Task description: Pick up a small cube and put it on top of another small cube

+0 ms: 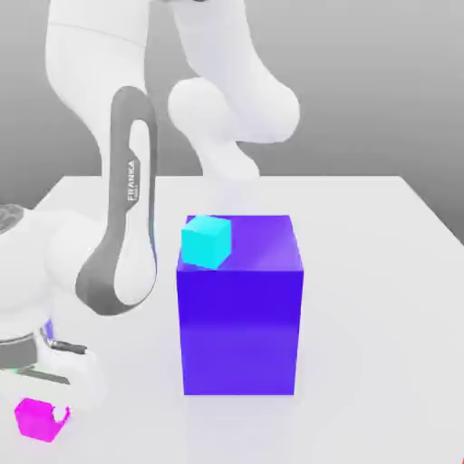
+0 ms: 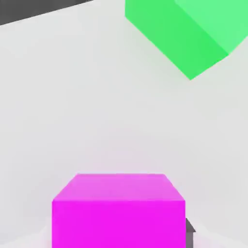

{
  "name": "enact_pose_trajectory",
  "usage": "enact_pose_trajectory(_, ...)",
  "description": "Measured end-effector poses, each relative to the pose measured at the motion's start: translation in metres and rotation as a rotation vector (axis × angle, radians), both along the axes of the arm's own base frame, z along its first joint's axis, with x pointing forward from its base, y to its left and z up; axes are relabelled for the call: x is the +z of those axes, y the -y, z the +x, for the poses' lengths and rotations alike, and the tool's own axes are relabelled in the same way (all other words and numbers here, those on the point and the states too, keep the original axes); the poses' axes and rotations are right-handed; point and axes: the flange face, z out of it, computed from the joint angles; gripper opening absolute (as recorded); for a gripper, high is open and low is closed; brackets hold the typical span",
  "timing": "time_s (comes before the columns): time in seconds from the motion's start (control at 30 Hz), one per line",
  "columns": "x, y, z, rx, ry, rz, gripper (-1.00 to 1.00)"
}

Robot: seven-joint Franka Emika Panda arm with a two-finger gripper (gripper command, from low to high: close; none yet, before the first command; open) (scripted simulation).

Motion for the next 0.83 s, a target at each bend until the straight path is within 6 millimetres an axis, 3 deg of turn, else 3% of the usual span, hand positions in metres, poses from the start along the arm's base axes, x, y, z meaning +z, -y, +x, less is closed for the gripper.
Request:
enact_pose_trajectory(0.07,0.014,0.000,0.001,0.000,0.000,0.000,-1.00)
enact_pose_trajectory(0.2,0.061,0.002,0.002,-0.009,-0.001,0.001,-1.00)
enact_pose_trajectory(0.57,0.108,0.059,0.084,-0.286,-0.004,0.004,-1.00)
enact_pose_trajectory(0.63,0.101,0.062,0.094,-0.309,0.001,0.005,-1.00)
enact_pose_trajectory(0.7,0.073,0.063,0.097,-0.314,0.002,0.004,-1.00)
enact_pose_trajectory(0.73,0.061,0.063,0.097,-0.316,0.002,0.003,1.00)
enact_pose_trajectory(0.83,0.061,0.063,0.097,-0.316,0.002,0.003,1.00)
